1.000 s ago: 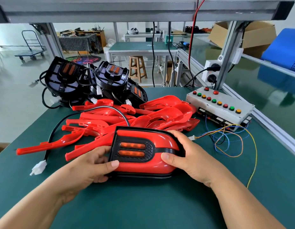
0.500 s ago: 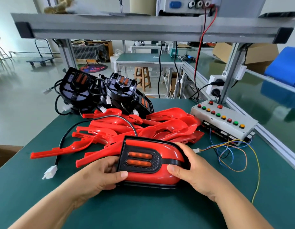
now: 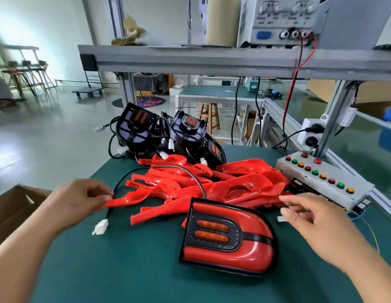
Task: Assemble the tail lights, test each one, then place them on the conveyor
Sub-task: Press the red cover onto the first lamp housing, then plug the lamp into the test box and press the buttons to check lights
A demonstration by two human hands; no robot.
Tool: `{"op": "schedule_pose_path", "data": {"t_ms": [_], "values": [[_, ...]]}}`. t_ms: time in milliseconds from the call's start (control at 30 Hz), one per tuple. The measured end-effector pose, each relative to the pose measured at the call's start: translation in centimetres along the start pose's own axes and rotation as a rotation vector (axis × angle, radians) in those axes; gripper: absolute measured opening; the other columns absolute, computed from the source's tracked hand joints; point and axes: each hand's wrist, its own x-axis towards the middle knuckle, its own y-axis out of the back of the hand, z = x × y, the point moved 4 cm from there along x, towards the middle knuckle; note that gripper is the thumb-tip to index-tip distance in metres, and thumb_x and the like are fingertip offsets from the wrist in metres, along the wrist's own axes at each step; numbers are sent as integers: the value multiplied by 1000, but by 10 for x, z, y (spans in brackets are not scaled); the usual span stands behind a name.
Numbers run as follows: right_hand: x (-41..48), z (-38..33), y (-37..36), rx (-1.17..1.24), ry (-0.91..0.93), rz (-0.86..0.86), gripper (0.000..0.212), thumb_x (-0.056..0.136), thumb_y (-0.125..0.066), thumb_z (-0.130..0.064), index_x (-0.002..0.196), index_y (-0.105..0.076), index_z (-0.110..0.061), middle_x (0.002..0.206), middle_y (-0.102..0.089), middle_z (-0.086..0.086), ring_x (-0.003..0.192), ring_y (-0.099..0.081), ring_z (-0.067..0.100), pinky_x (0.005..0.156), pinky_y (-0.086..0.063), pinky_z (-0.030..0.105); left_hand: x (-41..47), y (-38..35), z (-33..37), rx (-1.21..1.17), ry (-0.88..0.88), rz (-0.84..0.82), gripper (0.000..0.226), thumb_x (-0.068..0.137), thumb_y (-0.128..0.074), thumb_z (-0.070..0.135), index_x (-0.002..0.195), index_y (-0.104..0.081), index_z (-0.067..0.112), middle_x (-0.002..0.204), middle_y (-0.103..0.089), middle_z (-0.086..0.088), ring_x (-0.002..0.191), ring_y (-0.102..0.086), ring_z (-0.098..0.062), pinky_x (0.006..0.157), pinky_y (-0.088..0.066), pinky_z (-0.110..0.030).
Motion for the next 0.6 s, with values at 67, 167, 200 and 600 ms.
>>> {"op": "schedule_pose_path", "data": {"t_ms": [67,167,200,600], "values": [[8,6,5,-362,41,-17,25,92,-63,-29,116,-68,-33,111,-59,-20,98,-53,-2,81,-37,13,1,3,-20,208,108,-59,17,83,-72,37,73,-69,24,53,-63,1,49,-56,-12,50,-41,-23],[11,22,-5,-735,3,-185,33,98,-44,-45,130,-51,-47,128,-46,-26,121,-41,4,101,-30,27,-8,-25,-39,495,153,-141,41,80,-58,68,79,-59,27,75,-63,6,70,-60,-8,60,-43,-23],[9,27,-8,-751,-12,-216,34,97,-42,-47,131,-48,-49,128,-45,-28,122,-39,3,103,-26,28,-10,-33,-43,513,144,-134,42,80,-54,70,82,-54,28,83,-60,7,77,-57,-9,64,-42,-24],[6,48,-22,-813,-18,-149,30,95,-41,-59,117,-54,-44,108,-48,-18,111,-46,2,95,-29,26,26,-28,-71,-603,236,377,18,100,-50,12,104,-57,-4,97,-65,-16,88,-64,-27,68,-58,-22]]}}
